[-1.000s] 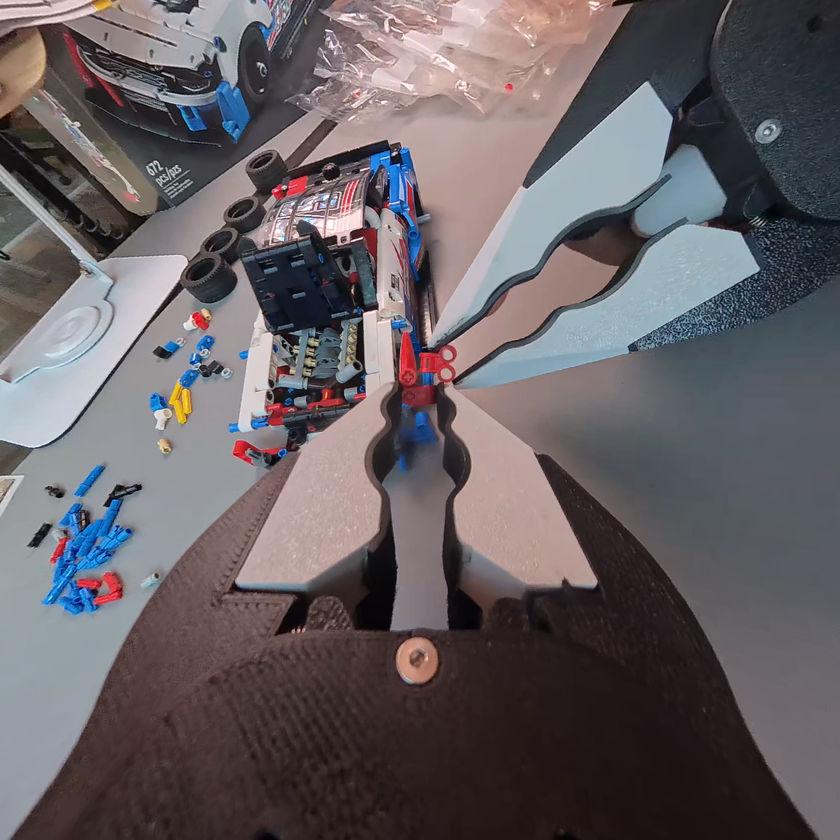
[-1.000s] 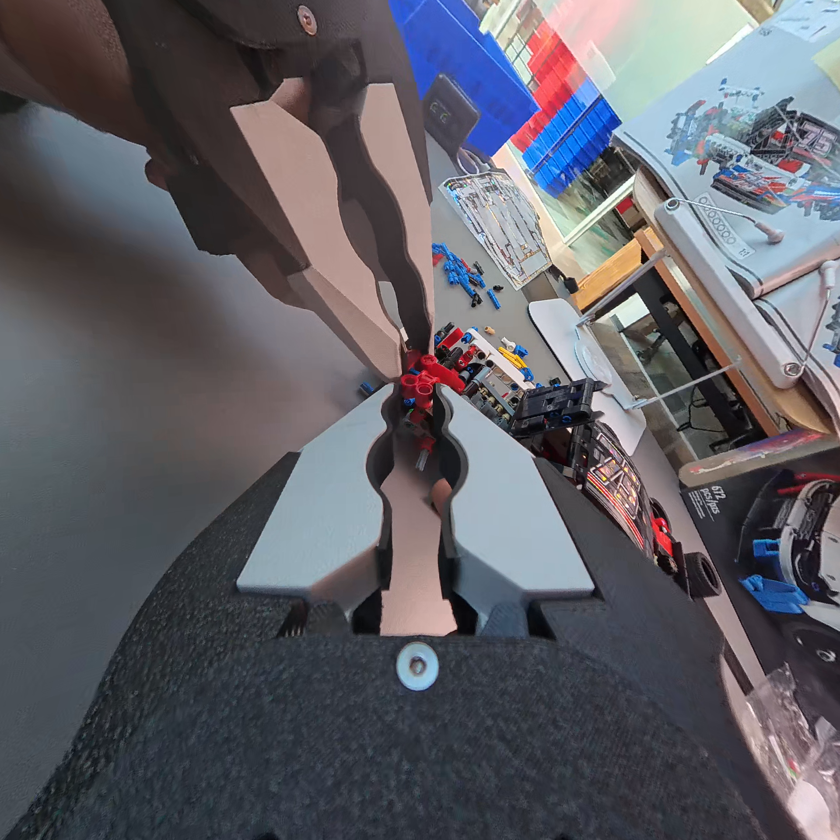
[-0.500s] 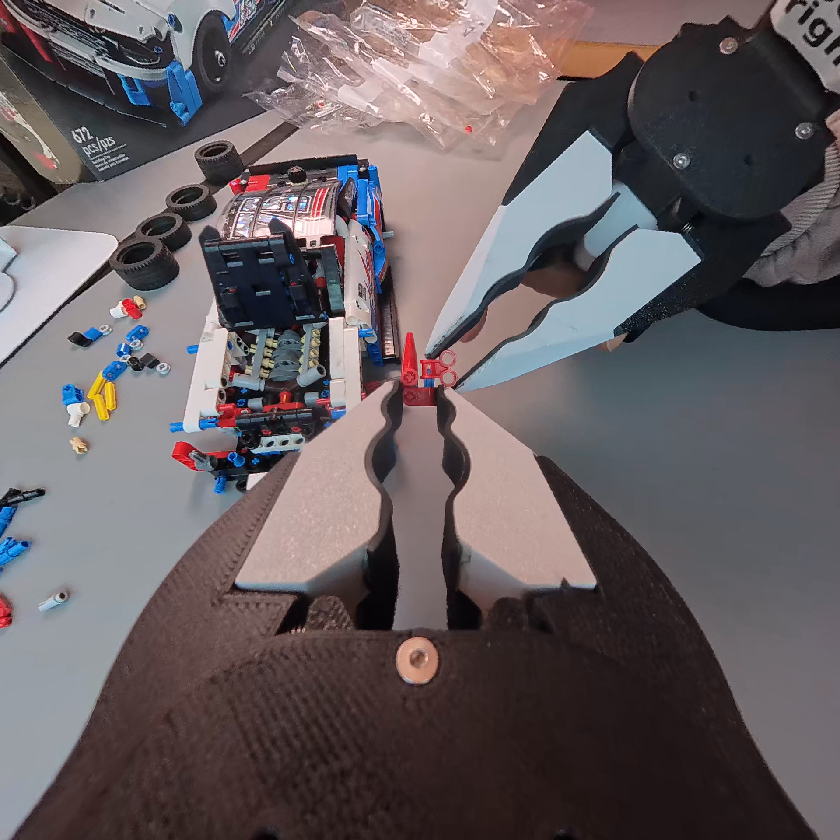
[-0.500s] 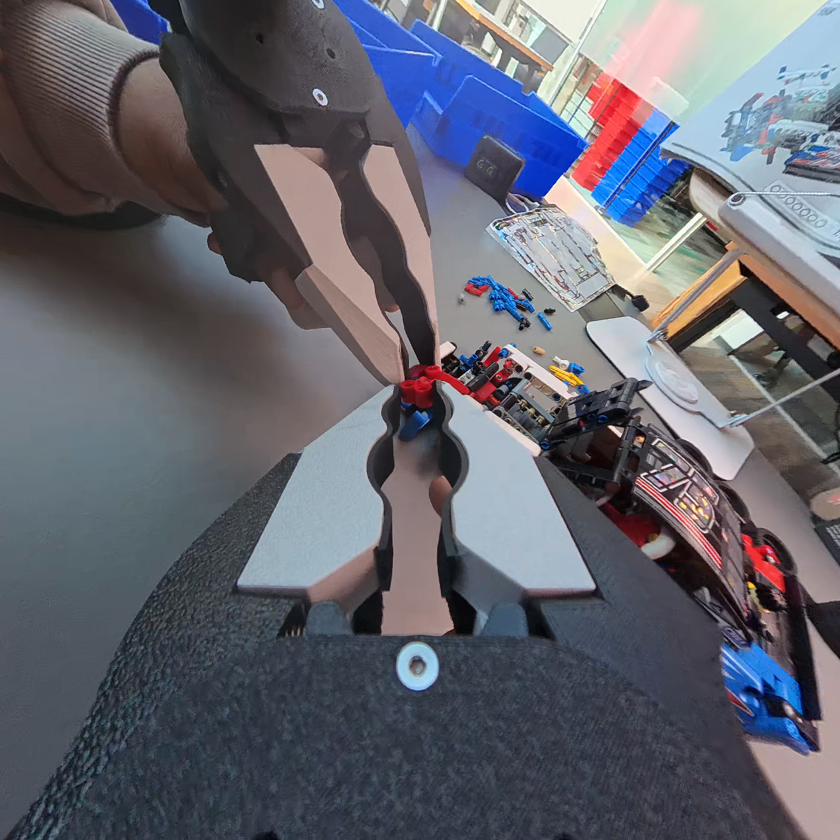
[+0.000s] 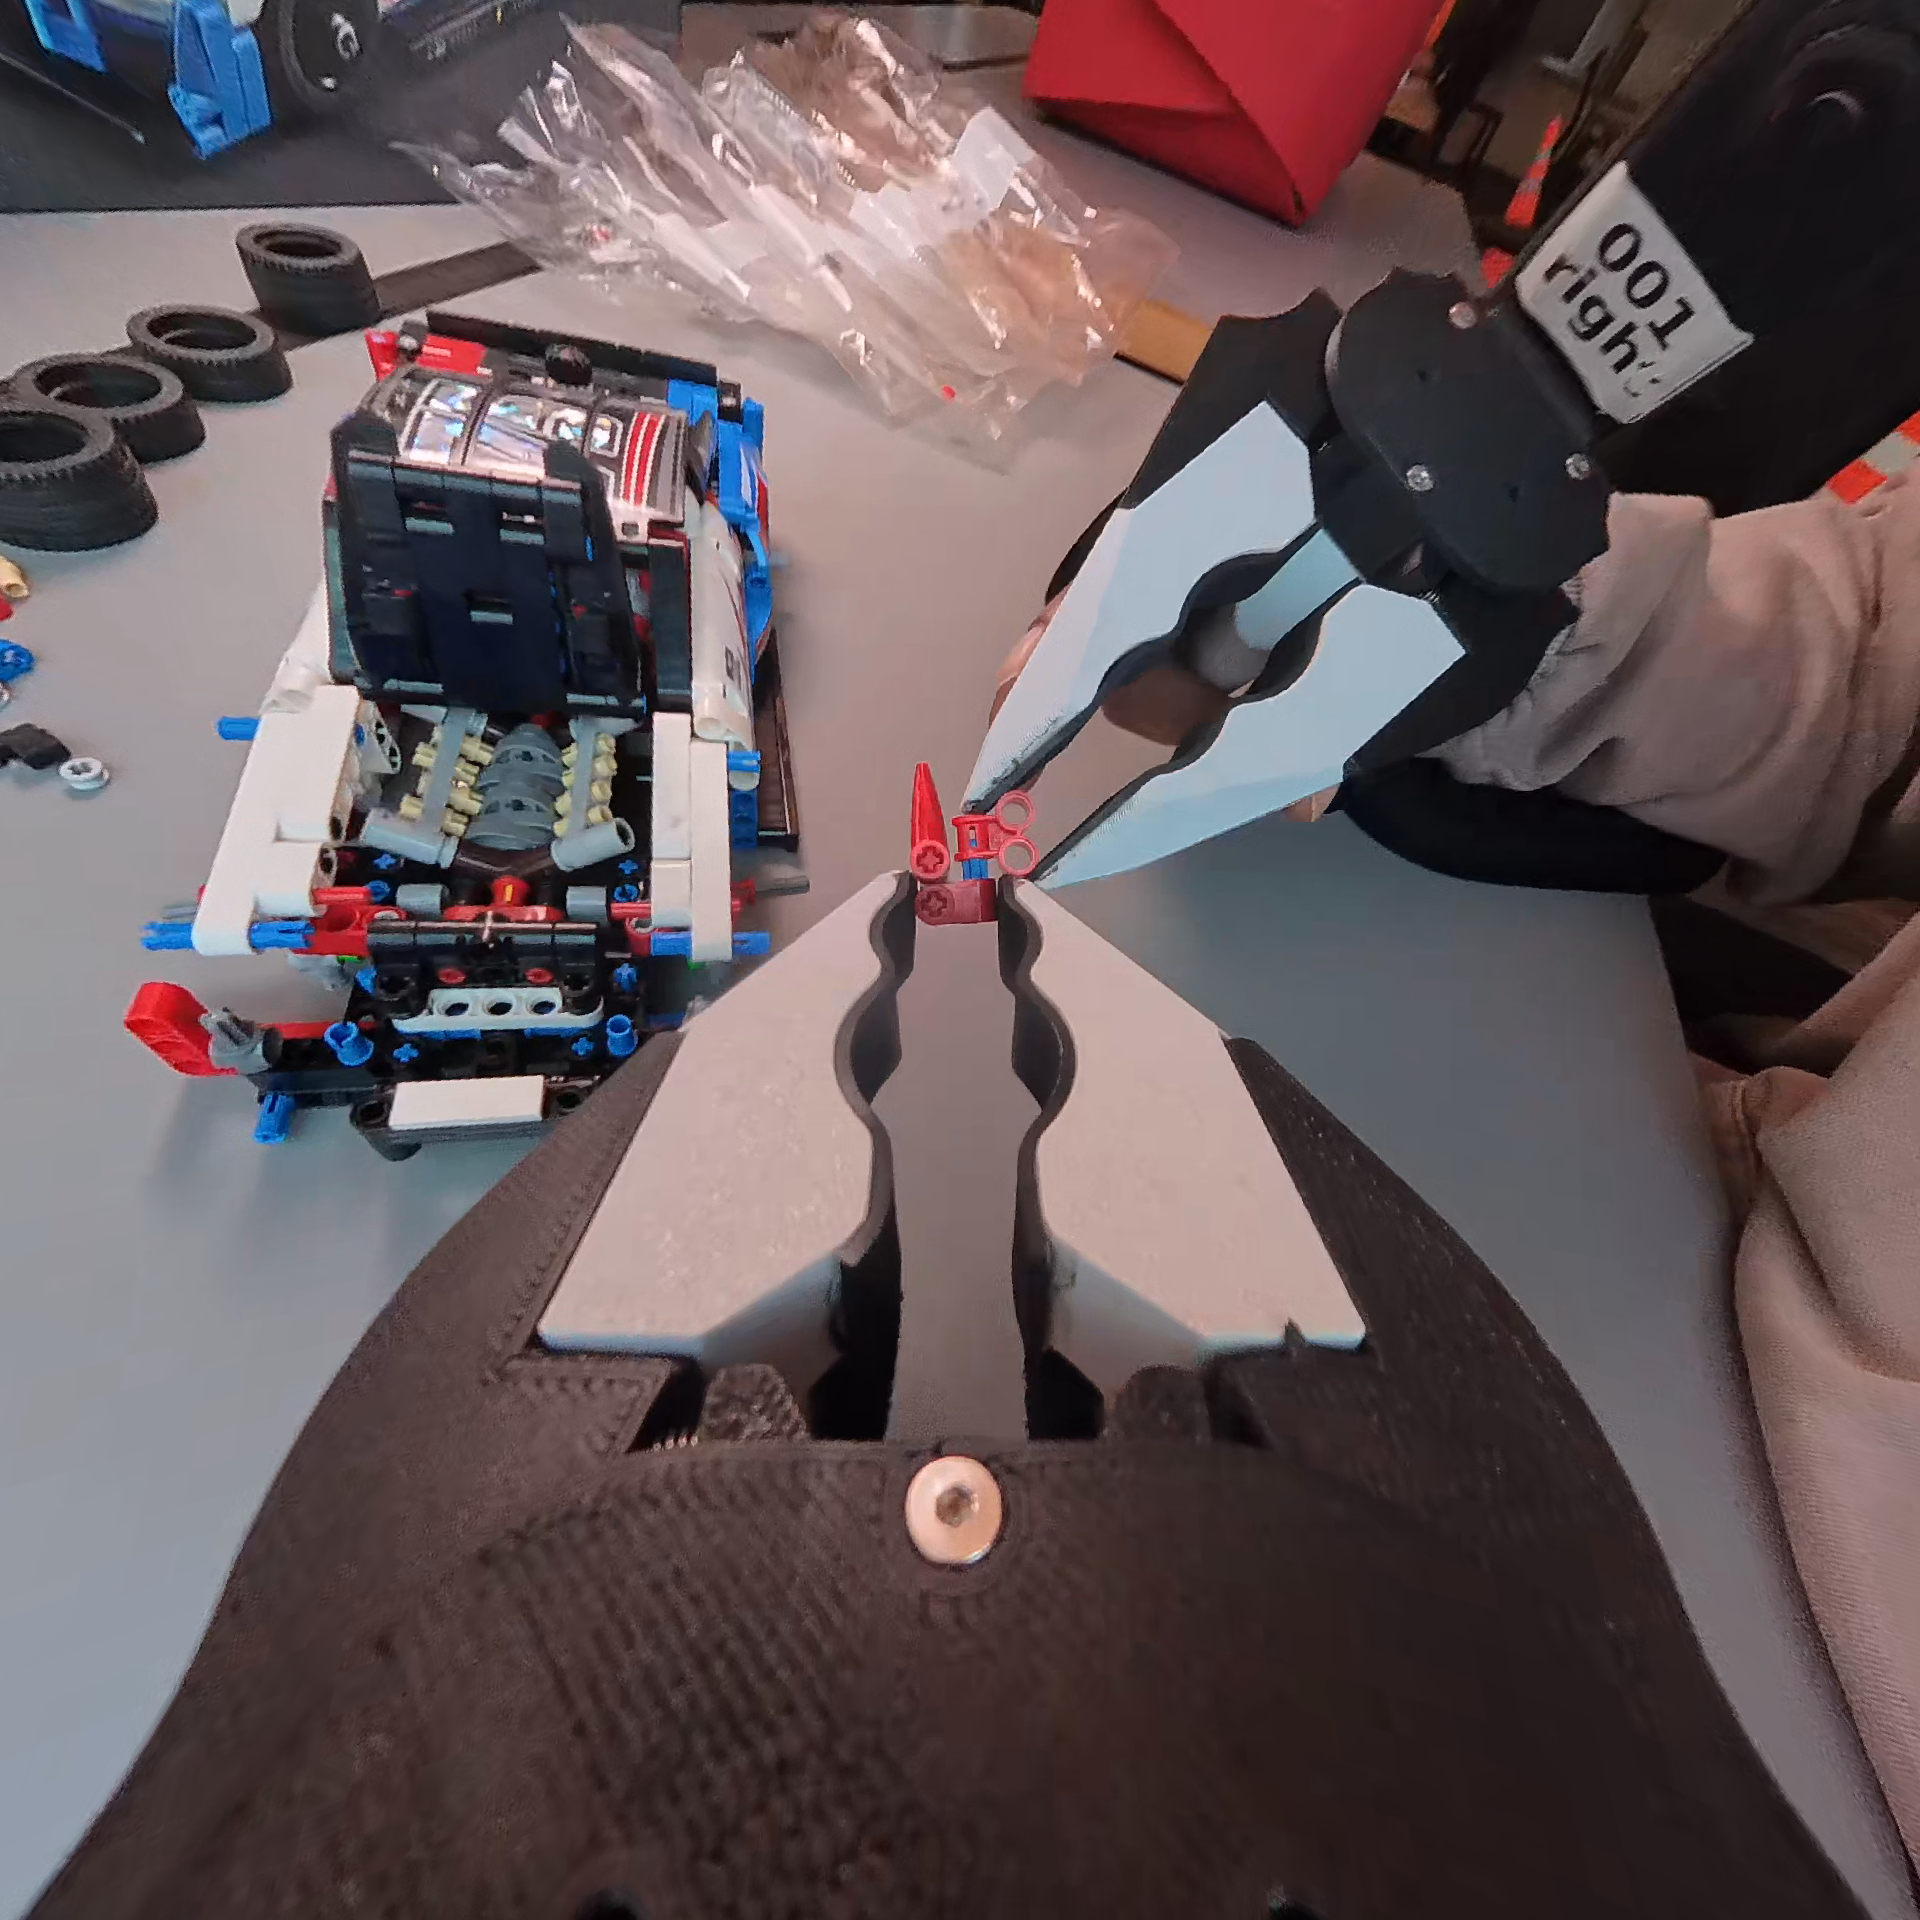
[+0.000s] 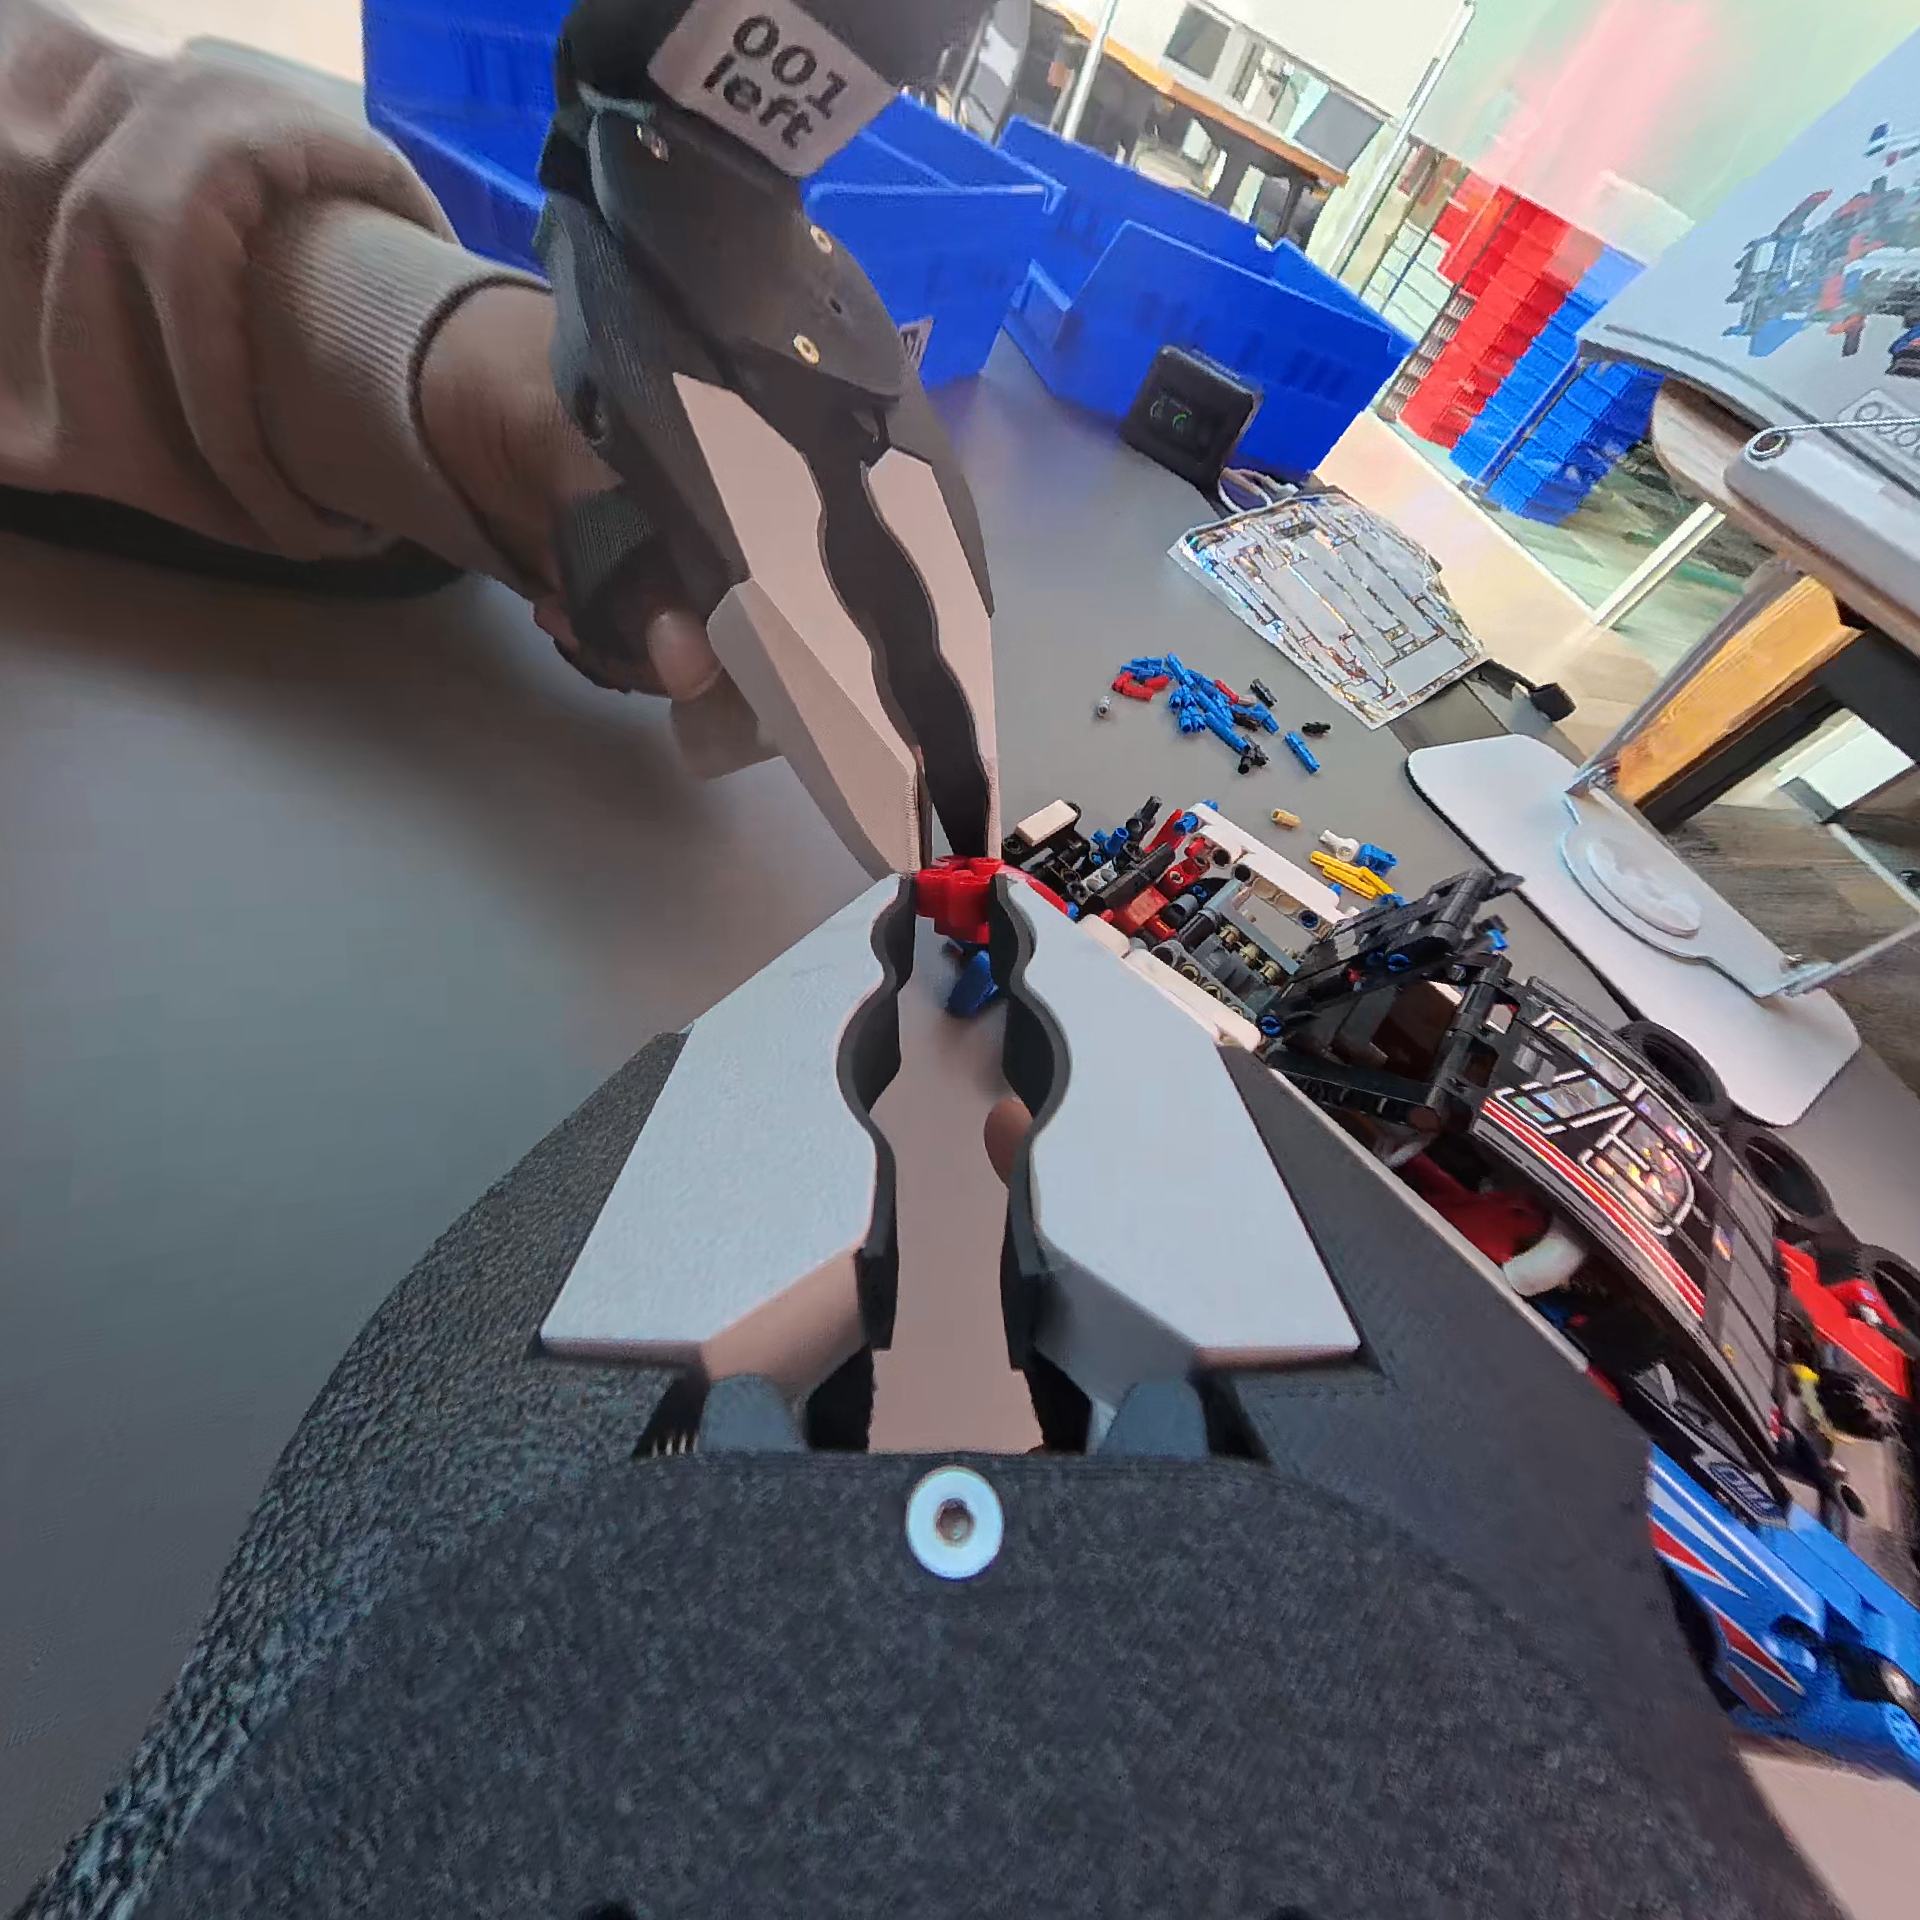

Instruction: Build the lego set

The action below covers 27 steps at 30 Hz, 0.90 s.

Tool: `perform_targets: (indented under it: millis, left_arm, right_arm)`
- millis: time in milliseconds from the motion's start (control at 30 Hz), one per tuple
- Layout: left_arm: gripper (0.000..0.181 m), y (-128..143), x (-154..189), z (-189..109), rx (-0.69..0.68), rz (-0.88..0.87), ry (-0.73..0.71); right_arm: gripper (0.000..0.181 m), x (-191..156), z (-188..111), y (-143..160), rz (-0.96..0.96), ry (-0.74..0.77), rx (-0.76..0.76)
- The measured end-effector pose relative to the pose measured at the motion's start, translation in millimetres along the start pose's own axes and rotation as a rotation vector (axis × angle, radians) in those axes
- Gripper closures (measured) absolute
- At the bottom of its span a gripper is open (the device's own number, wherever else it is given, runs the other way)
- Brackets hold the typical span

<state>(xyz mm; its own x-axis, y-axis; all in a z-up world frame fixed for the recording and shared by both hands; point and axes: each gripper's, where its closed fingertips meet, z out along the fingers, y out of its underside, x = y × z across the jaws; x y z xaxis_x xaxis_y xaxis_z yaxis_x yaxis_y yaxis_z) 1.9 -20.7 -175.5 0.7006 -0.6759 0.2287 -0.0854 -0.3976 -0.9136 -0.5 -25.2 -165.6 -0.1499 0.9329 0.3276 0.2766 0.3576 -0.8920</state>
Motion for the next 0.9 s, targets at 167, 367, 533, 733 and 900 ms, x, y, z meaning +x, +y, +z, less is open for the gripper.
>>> perform_targets:
  millis: [167,367,533,733,900]
  left_arm:
    - [0.167,-21,10,-9,0.129,-0.009,0.07]
    - [0.166,-36,19,-17,0.215,0.025,0.112]
    - [0.165,-47,30,-25,0.288,0.017,0.188]
    - [0.165,-56,37,-33,0.345,-0.001,0.254]
    - [0.161,-56,45,-37,0.351,0.031,0.303]
  right_arm:
    - [0.17,4,-10,-19,0.137,-0.046,0.131]
    - [0.17,6,-18,-35,0.259,-0.106,0.24]
    - [0.17,4,-26,-47,0.361,-0.186,0.326]
    - [0.17,-3,-30,-53,0.398,-0.257,0.369]
    - [0.17,-5,-34,-59,0.442,-0.302,0.411]
